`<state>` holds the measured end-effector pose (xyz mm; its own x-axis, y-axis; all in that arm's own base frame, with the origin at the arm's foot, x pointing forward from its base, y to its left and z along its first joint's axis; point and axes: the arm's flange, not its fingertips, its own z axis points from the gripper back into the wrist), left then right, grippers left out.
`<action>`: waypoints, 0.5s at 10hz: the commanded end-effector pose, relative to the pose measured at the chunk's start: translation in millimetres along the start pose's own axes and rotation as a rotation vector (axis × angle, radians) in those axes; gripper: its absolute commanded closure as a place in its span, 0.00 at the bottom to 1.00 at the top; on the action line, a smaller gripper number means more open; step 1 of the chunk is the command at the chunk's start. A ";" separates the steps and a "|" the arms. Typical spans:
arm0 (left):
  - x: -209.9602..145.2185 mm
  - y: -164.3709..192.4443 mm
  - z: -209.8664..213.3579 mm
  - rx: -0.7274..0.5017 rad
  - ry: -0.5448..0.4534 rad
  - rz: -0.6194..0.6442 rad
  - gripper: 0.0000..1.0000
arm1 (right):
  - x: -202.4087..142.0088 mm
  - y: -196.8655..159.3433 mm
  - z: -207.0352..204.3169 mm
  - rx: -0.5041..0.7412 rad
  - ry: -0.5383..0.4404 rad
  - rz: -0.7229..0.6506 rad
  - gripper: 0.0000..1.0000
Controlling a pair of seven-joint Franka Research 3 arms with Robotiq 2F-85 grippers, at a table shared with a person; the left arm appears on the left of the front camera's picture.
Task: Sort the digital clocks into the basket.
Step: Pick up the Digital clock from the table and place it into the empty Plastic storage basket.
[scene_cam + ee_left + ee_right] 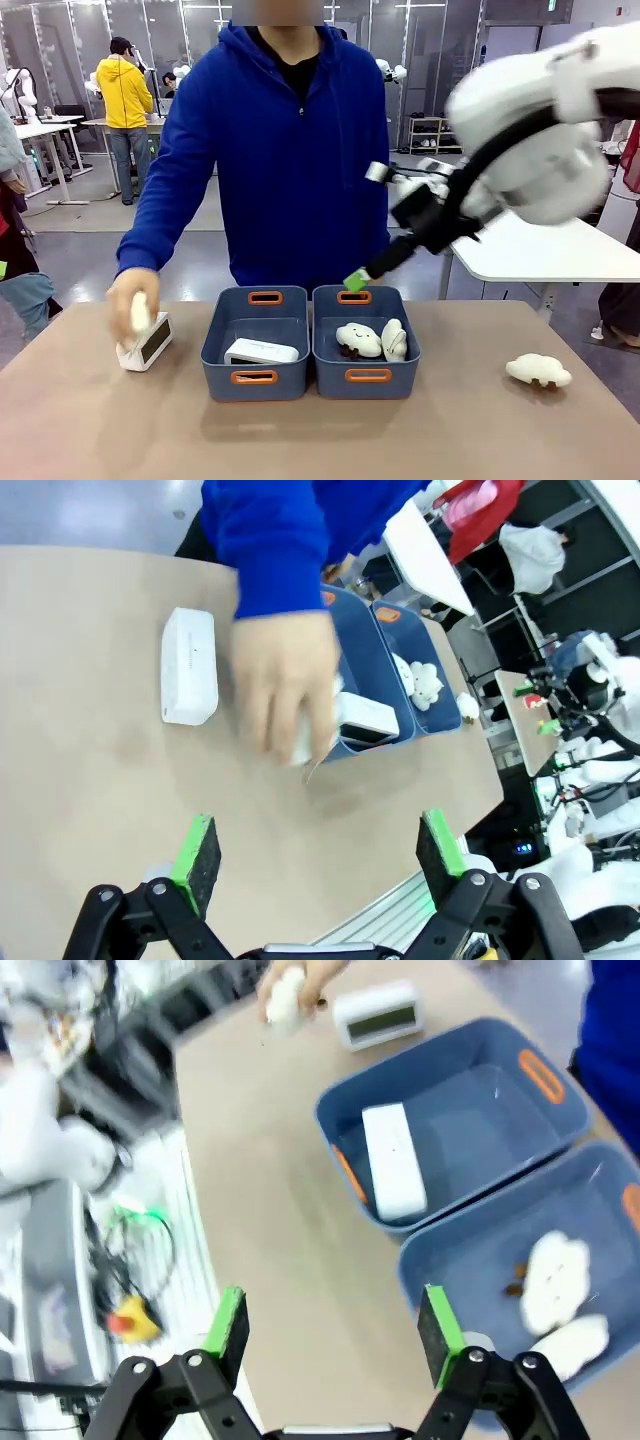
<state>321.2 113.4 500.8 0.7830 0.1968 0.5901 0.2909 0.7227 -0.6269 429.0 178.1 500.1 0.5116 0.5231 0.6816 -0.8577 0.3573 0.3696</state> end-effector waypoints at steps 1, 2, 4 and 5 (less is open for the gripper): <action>0.2 0.4 0.7 -0.009 0.004 -0.009 0.00 | -46.5 14.0 23.0 0.077 -0.172 -0.168 0.14; 0.2 0.4 0.7 -0.009 0.004 -0.009 0.00 | -67.6 13.1 47.6 0.152 -0.264 -0.268 0.14; 0.2 0.4 0.7 -0.009 0.004 -0.009 0.00 | -121.5 17.0 100.2 0.195 -0.381 -0.515 0.14; 0.2 0.4 0.7 -0.009 0.004 -0.009 0.00 | -146.2 20.5 115.2 0.183 -0.435 -0.592 0.14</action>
<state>321.2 113.4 500.8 0.7830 0.1967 0.5900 0.2909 0.7227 -0.6270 348.5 36.5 475.8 0.8274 0.0381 0.5603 -0.5424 0.3130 0.7796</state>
